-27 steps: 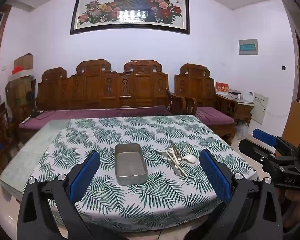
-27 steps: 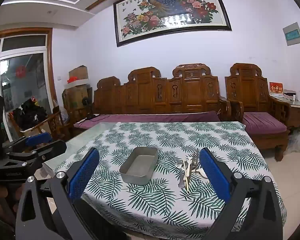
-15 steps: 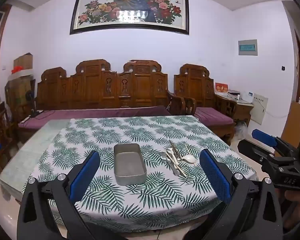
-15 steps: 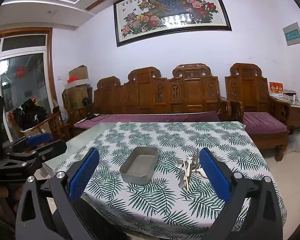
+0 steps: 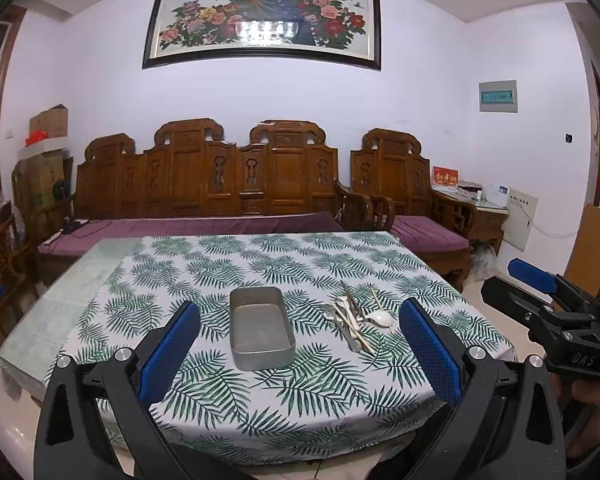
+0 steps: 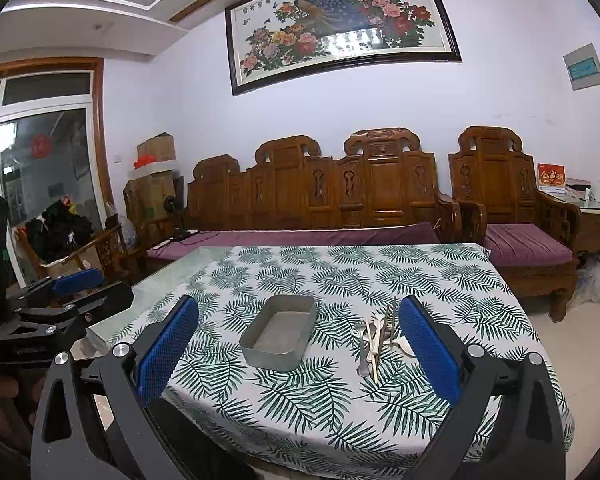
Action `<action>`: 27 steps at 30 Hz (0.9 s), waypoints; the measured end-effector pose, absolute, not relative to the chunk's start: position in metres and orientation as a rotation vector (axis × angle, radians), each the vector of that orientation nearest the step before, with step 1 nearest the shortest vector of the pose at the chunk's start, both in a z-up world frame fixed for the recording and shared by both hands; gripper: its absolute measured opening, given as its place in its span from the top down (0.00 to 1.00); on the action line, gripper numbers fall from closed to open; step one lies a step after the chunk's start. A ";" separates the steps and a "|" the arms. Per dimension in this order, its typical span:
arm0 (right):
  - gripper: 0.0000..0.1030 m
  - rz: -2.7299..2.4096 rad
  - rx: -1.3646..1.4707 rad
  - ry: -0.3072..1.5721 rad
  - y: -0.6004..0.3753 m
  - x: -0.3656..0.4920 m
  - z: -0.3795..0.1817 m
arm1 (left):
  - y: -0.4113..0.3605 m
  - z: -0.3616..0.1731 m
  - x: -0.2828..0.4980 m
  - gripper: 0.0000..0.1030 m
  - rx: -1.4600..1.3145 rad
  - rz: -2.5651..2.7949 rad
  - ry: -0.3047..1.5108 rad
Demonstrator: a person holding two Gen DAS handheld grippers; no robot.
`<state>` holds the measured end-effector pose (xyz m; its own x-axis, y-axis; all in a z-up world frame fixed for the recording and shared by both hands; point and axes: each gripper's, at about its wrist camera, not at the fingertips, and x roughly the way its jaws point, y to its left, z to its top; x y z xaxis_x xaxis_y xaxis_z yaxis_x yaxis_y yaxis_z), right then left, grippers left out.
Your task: Organize utensils
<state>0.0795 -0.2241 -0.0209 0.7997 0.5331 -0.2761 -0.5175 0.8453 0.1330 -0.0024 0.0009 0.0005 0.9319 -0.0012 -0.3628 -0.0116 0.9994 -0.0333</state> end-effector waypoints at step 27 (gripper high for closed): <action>0.02 0.564 0.053 0.310 -0.226 0.078 -0.019 | 0.000 0.003 0.000 0.06 -0.036 0.004 0.371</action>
<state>0.0781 -0.2263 -0.0188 0.7997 0.5338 -0.2749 -0.5178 0.8449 0.1341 -0.0004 -0.0001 0.0027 0.9320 -0.0026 -0.3624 -0.0108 0.9993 -0.0348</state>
